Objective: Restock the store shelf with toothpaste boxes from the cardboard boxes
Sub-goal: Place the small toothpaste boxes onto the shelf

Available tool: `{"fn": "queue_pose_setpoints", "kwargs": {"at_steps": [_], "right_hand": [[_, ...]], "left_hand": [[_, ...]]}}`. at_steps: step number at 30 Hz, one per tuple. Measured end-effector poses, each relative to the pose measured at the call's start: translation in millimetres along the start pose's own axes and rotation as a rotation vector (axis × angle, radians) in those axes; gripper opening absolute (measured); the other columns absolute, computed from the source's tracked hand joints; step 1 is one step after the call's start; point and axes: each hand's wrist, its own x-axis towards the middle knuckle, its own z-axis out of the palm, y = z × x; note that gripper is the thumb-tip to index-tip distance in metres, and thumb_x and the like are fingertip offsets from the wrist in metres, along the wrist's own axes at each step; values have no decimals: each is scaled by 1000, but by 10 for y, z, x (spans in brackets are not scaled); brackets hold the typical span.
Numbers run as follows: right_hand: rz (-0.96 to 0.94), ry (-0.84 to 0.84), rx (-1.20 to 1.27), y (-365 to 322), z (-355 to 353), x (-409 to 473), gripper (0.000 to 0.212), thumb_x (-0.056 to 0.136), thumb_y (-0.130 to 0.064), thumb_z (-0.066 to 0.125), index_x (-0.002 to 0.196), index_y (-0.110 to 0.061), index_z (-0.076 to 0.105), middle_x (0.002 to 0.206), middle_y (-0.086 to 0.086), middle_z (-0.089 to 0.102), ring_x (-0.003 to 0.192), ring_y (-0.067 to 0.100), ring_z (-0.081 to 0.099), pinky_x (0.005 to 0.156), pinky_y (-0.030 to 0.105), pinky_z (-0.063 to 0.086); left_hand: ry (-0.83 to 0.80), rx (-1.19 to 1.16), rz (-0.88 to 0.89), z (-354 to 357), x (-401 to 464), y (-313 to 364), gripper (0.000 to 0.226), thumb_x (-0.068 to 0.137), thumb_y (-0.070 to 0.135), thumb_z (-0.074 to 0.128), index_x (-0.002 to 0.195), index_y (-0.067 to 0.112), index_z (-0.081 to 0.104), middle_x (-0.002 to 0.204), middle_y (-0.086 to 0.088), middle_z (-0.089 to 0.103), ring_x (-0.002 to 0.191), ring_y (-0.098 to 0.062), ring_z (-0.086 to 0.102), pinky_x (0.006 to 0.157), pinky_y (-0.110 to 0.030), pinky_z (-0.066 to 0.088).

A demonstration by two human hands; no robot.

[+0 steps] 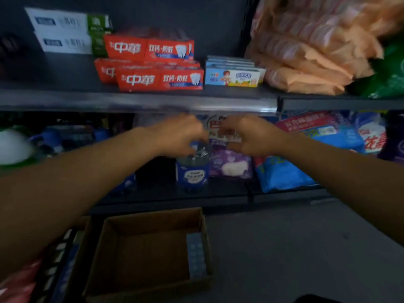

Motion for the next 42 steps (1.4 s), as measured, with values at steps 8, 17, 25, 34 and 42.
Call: {"fn": "queue_pose_setpoints", "kwargs": {"at_steps": [8,17,25,34,42], "right_hand": [[-39,-278,126,-692,1245,-125,37,82,-23,66,117,-13,60,119,6,59,108,23,56,86,40,49],[-72,-585,91,-984,2513,-94,35,86,-16,60,121,-15,57,127,6,54,115,24,52,82,28,42],[-188,-860,-49,-1038,3378,6,42,88,-10,57,130,-14,54,139,9,48,126,29,48,99,42,43],[-558,-929,-270,-985,3728,86,33,96,-24,47,124,-12,59,131,9,54,115,27,52,95,32,40],[-453,-948,-185,-935,3729,65,31,92,-16,54,122,-19,61,127,6,55,111,26,53,80,28,40]], "left_hand": [[-307,-91,31,1210,-592,50,37,85,22,63,122,25,61,117,1,61,102,-18,59,80,-40,53],[-417,-252,-11,1976,-973,-39,27,89,25,55,114,24,63,113,-1,62,100,-17,59,86,-40,50],[-413,-369,-43,2533,-1193,-154,26,94,24,54,117,31,63,120,9,60,108,-10,55,96,-35,46],[-448,-401,-96,2774,-1315,-193,38,92,12,55,125,30,57,129,8,55,118,-10,50,100,-31,43],[-437,-411,-108,2805,-1257,-175,33,94,15,51,123,27,59,128,4,57,118,-13,50,100,-34,42]]}}
